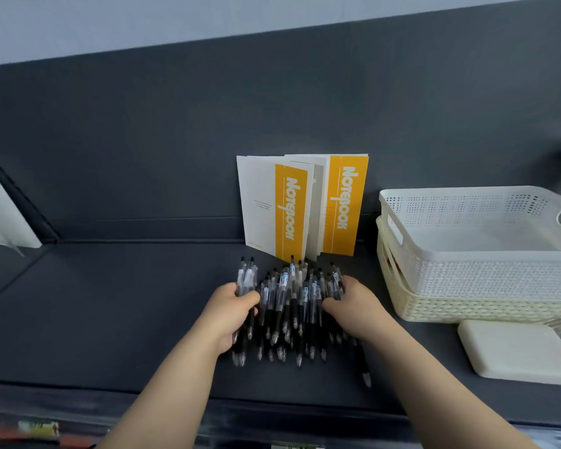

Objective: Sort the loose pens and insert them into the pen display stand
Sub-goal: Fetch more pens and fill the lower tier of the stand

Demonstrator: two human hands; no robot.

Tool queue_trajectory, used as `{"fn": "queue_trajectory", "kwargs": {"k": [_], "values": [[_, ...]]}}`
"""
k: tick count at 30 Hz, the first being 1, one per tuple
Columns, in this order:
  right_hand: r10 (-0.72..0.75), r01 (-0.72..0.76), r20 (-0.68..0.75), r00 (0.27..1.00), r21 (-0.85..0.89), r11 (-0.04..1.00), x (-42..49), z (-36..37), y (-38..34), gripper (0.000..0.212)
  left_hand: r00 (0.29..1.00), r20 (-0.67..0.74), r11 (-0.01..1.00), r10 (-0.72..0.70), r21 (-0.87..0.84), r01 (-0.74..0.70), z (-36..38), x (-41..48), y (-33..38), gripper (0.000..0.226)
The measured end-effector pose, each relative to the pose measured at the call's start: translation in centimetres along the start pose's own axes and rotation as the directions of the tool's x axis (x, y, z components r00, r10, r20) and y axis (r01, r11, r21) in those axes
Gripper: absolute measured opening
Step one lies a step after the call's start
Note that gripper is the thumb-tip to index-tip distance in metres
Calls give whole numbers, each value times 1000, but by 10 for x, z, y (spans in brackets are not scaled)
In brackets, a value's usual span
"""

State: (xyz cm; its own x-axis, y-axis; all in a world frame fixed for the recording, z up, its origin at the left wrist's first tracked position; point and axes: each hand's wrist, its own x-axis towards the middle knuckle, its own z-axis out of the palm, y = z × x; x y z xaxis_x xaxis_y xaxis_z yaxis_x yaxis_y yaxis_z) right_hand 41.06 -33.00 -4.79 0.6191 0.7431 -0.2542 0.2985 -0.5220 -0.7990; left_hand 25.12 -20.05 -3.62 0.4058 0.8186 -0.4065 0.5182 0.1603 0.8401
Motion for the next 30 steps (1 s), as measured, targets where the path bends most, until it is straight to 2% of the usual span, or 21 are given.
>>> {"fn": "queue_trajectory", "kwargs": {"k": [4, 7, 13, 15, 18, 20, 26, 30], "values": [[-63, 75, -59, 996, 237, 968, -14, -6, 0, 18, 997, -7, 946, -76, -315, 70, -11, -3, 1, 12], [-119, 128, -48, 992, 362, 923, -25, -9, -11, 22, 992, 59, 840, -112, -528, 126, -15, -9, 1, 11], [-313, 271, 48, 949, 384, 883, -38, 11, -60, 16, 977, 169, 584, -129, -783, 213, -24, -31, 4, 18], [-367, 309, 102, 925, 360, 880, -42, 26, -76, 15, 977, 176, 519, -117, -828, 211, -30, -38, 5, 18], [-439, 366, 166, 883, 340, 866, -48, 57, -100, 14, 985, 137, 566, -104, -807, 172, -50, -50, -1, 16], [-476, 427, 182, 860, 255, 868, -51, 82, -114, 15, 990, 102, 574, -99, -806, 141, -69, -55, -10, 25], [-521, 495, 282, 806, 162, 854, -62, 169, -167, 11, 993, 32, 450, -111, -889, 79, -154, -66, -50, 38], [-562, 536, 344, 753, 175, 826, -82, 243, -214, 14, 996, -3, 374, -94, -927, 32, -232, -71, -85, 35]]}}
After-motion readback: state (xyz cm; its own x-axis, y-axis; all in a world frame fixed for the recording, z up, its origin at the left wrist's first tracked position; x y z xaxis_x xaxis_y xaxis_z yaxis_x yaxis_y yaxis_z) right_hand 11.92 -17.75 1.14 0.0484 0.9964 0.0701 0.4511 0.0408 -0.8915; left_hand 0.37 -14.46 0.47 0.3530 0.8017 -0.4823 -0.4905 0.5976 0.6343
